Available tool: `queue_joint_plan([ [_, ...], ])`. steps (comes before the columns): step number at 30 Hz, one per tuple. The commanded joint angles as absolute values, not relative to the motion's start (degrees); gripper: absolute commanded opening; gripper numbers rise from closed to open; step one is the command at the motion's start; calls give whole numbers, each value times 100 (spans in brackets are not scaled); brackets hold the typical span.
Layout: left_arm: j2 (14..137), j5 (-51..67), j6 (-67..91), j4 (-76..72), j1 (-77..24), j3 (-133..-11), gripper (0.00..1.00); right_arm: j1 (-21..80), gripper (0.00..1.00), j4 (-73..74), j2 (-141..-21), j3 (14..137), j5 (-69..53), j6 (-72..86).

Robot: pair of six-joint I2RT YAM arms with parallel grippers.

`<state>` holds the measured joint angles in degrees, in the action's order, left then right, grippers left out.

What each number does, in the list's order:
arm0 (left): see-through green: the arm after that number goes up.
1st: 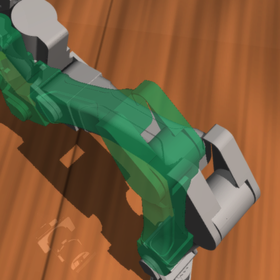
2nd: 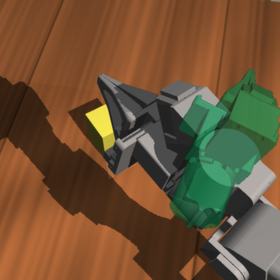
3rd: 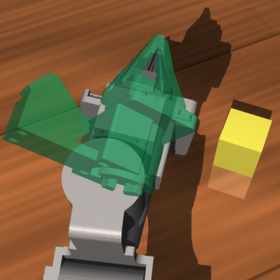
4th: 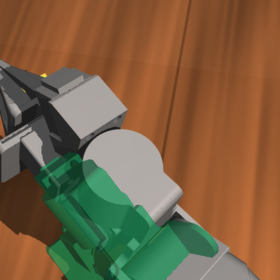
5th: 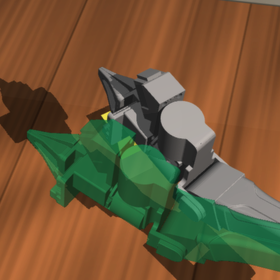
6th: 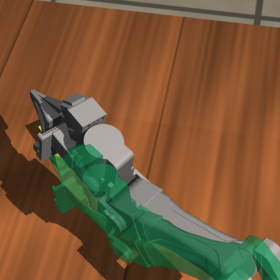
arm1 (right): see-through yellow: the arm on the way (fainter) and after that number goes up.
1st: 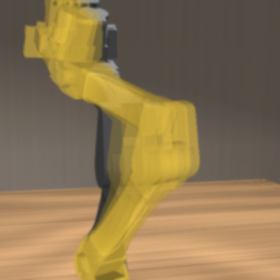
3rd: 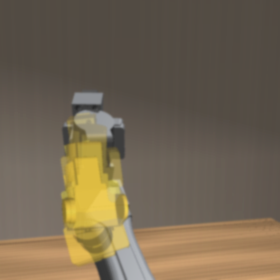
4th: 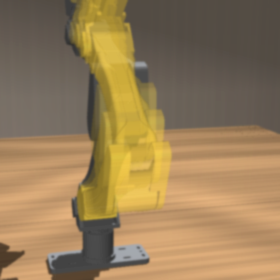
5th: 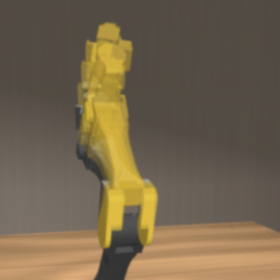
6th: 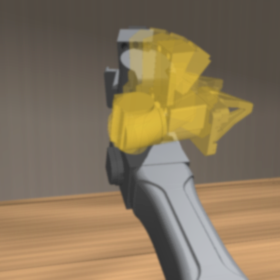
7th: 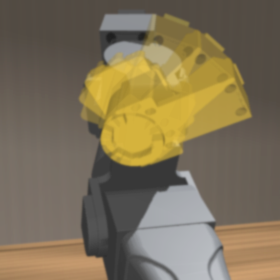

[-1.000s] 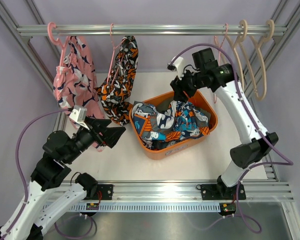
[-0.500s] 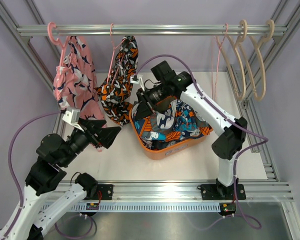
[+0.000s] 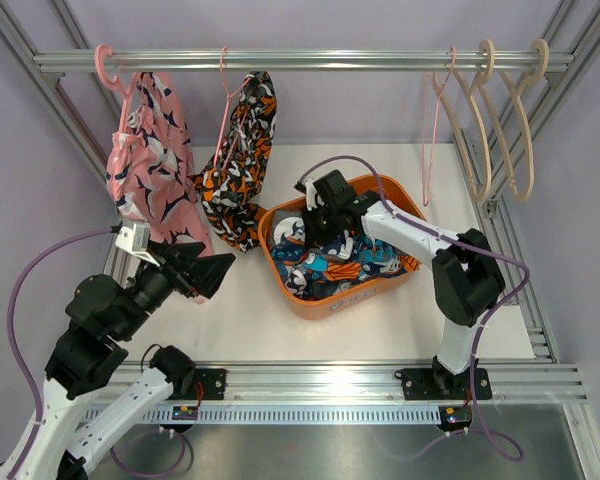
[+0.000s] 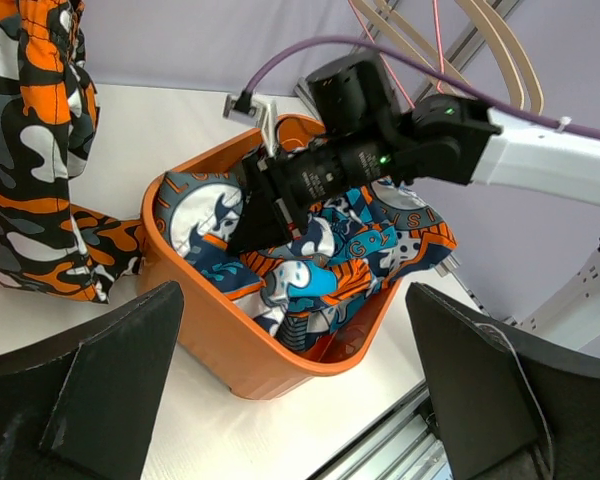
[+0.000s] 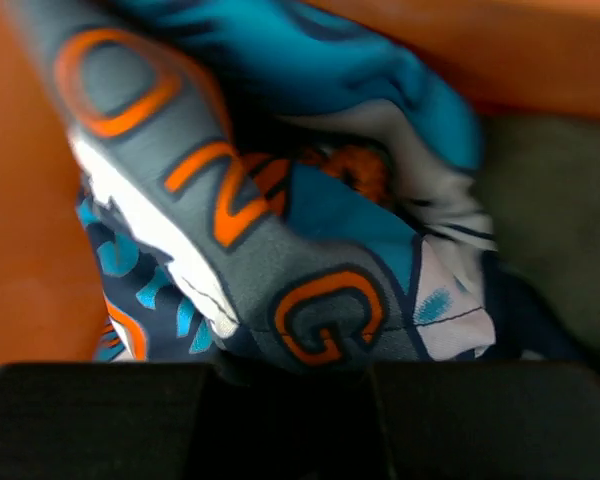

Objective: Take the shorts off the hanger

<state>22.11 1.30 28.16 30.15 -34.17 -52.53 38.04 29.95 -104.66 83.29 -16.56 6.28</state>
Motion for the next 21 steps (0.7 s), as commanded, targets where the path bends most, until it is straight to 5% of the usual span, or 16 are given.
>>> queue_joint_plan([
  [1,2390,123,2856,2646,-3401,-5388,99,3691,17,2576,-10757,7956,-485,738],
  [8,2558,158,2812,2672,-3401,-5300,99,3683,28,2144,-10338,7541,-562,-164],
  [13,2496,132,2839,2698,-3401,-5159,99,3534,51,3020,-9090,8197,-1727,-1194],
  [17,2391,88,2883,2698,-3401,-5150,99,3296,79,4015,-8403,9025,-2443,-1880],
  [20,2303,26,2892,2768,-3401,-5168,99,3138,82,4630,-8192,9666,-2269,-1672],
  [21,2285,18,2865,2812,-3401,-5220,99,3103,94,4719,-8157,9764,-2163,-1583],
])
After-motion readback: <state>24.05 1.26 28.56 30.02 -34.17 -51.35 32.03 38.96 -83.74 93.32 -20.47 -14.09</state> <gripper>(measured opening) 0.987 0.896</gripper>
